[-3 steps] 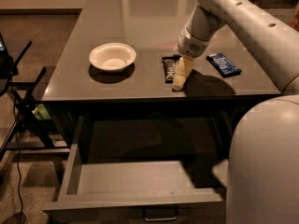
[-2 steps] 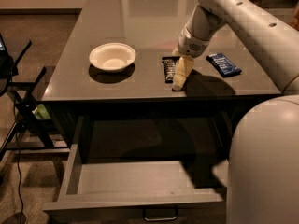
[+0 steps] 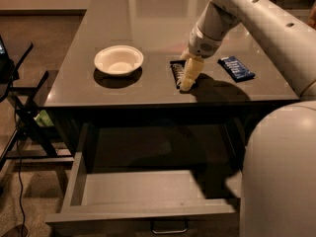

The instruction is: Place rxbar chocolate into top drawer

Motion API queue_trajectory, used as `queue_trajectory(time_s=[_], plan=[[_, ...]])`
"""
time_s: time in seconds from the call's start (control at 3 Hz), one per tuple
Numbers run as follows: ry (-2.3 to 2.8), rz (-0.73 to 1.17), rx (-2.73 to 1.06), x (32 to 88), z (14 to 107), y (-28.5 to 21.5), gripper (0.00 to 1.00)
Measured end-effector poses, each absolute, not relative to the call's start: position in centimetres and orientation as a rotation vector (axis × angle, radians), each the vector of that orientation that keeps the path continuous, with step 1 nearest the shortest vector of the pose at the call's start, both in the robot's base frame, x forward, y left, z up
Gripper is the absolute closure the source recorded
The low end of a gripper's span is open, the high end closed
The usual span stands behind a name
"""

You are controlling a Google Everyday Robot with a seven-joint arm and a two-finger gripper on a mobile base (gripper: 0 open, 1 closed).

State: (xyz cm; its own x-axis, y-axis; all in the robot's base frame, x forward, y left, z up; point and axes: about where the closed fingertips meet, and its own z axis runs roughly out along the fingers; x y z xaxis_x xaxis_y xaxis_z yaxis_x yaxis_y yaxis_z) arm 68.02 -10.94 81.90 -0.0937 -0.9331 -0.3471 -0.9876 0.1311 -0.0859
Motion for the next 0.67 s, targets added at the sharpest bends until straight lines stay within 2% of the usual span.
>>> queue_trajectory(time_s=[0.33, 0.67], plan=[[2.098, 0.242, -1.867, 68.02, 81.89, -10.94, 0.89], [2.098, 0.242, -1.867, 68.02, 81.89, -10.94, 1.00]])
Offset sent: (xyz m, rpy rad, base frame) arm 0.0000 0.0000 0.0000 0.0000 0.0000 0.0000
